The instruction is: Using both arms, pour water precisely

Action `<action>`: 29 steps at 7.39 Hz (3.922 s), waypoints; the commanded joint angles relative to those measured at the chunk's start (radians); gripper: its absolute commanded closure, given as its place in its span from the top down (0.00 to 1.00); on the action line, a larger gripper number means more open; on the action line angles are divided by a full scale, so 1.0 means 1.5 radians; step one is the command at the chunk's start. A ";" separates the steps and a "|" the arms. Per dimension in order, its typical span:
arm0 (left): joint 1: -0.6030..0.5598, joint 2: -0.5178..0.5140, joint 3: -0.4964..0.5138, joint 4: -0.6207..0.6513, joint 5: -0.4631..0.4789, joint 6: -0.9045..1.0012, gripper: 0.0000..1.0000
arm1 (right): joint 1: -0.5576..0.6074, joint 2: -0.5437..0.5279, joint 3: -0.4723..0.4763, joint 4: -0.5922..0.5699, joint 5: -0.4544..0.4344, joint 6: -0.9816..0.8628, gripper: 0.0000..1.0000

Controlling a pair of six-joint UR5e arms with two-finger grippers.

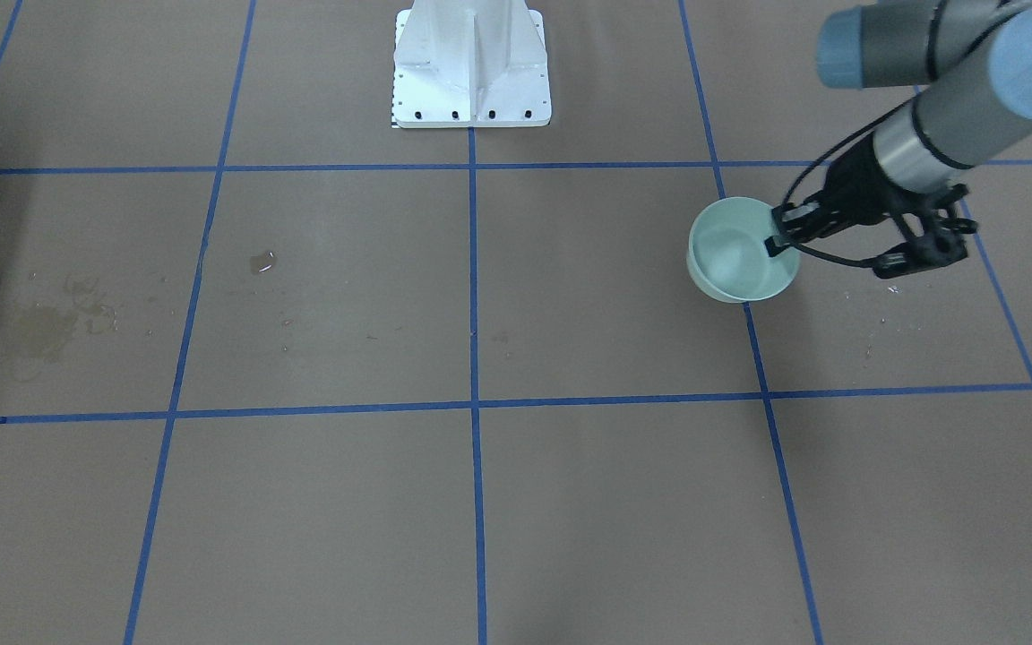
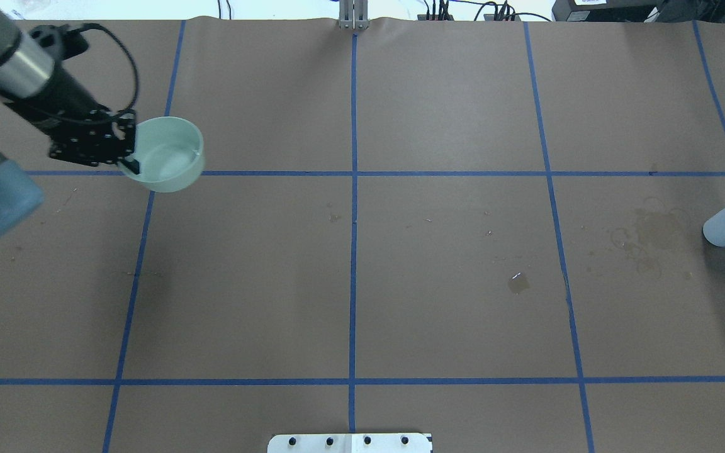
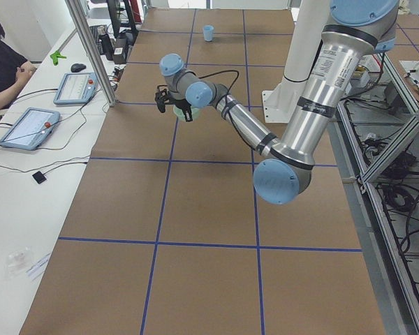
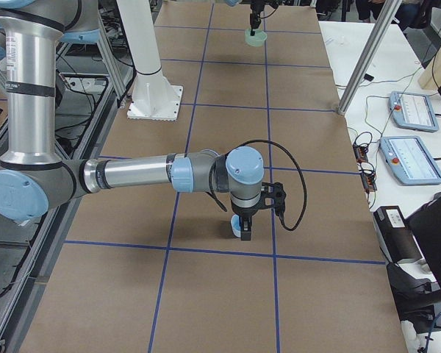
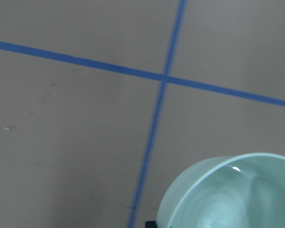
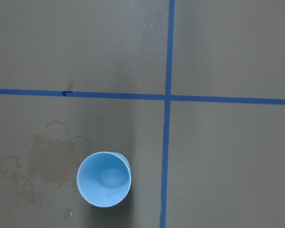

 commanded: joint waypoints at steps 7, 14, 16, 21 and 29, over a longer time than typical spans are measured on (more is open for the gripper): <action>0.264 -0.240 0.333 -0.263 0.289 -0.329 0.00 | 0.000 0.001 -0.002 0.000 0.001 -0.001 1.00; 0.258 -0.241 0.328 -0.258 0.311 -0.322 1.00 | 0.000 0.024 -0.011 0.000 -0.002 0.006 1.00; 0.196 -0.242 0.234 -0.159 0.262 -0.321 1.00 | -0.011 -0.020 0.005 0.026 -0.043 -0.003 1.00; 0.153 -0.238 0.178 -0.102 0.220 -0.293 1.00 | -0.201 -0.282 0.022 0.624 -0.189 0.460 0.99; 0.157 -0.232 0.176 -0.102 0.223 -0.300 1.00 | -0.692 -0.347 0.002 0.782 -0.732 0.909 1.00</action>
